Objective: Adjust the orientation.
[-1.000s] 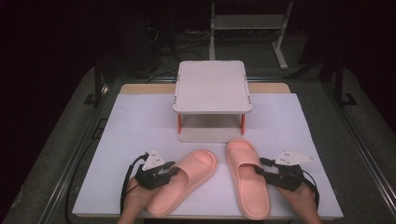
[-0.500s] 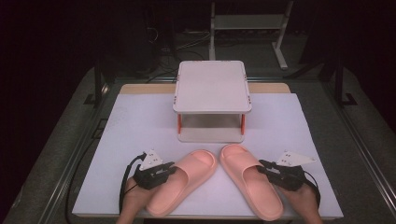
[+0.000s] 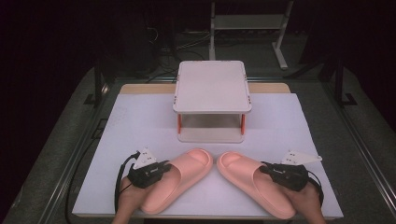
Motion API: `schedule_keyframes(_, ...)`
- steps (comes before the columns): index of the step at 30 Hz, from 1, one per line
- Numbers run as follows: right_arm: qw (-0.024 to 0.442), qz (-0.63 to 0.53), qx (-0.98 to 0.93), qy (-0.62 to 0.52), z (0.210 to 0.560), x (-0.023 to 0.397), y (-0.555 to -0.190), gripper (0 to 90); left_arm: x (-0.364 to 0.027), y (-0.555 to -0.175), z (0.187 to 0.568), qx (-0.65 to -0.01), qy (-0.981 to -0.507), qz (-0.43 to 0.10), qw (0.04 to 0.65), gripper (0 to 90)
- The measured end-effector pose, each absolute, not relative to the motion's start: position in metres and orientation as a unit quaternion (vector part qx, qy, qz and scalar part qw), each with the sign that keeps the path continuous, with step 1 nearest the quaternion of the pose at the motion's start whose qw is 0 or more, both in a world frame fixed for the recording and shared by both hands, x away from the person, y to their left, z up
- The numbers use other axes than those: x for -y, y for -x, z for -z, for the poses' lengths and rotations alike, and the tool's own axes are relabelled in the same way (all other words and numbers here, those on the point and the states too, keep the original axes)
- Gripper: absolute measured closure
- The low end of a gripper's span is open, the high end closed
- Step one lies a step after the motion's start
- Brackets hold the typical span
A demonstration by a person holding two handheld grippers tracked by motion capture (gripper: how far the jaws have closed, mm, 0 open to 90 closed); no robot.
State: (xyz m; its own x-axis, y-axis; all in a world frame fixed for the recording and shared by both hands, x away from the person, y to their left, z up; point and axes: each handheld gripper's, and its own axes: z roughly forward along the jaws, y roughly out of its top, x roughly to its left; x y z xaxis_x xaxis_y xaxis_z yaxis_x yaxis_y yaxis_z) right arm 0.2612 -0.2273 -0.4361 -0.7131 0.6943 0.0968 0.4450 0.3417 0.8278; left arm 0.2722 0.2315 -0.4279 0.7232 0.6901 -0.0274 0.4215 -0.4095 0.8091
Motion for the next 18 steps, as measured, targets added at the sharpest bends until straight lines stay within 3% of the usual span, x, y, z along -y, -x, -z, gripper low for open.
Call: schedule_keyframes(18,0.112,-0.497,-0.786,-0.349,0.429,0.235,-0.256,82.4,-0.268,-0.267,0.410,-0.370,-0.783,-0.176,0.469,81.3)
